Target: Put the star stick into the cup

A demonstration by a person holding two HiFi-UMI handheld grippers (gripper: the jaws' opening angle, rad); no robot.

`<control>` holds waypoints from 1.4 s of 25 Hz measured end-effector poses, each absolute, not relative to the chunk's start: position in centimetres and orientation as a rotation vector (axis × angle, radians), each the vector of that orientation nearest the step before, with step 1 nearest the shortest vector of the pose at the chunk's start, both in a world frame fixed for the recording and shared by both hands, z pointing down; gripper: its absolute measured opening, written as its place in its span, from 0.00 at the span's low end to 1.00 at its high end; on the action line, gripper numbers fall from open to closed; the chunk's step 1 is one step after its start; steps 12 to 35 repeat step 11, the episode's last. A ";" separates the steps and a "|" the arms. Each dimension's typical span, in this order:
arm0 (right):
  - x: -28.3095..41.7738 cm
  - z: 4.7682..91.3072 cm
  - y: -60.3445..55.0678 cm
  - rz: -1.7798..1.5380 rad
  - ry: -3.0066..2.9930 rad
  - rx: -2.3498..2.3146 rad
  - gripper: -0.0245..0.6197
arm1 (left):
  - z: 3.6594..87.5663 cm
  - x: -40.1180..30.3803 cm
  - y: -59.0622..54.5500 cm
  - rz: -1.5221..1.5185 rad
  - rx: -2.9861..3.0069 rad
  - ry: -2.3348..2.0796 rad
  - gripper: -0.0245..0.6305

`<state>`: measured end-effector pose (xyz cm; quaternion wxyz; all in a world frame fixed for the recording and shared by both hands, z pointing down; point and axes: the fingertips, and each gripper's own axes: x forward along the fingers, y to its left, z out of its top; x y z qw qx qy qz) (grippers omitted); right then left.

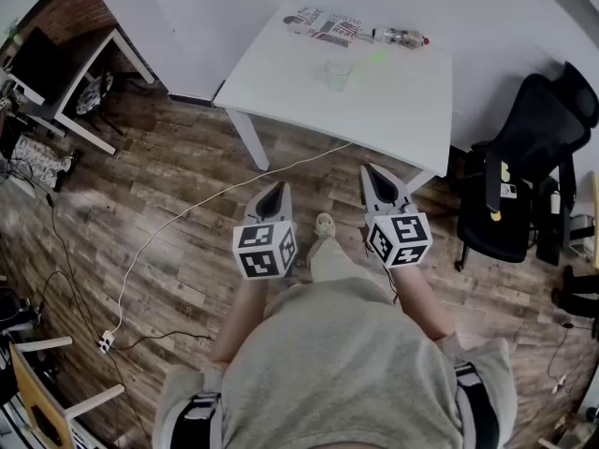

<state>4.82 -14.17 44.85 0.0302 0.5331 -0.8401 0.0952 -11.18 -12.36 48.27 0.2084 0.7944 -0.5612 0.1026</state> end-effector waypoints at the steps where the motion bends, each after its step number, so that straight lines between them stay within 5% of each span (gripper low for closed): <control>1: 4.8 44.9 -14.2 0.295 -2.590 1.645 0.03 | 48.3 -11.1 -12.4 0.285 2.210 -1.561 0.05; 35: 5.0 45.1 -14.1 0.320 -2.593 1.651 0.03 | 48.4 -10.8 -12.2 0.289 2.209 -1.556 0.05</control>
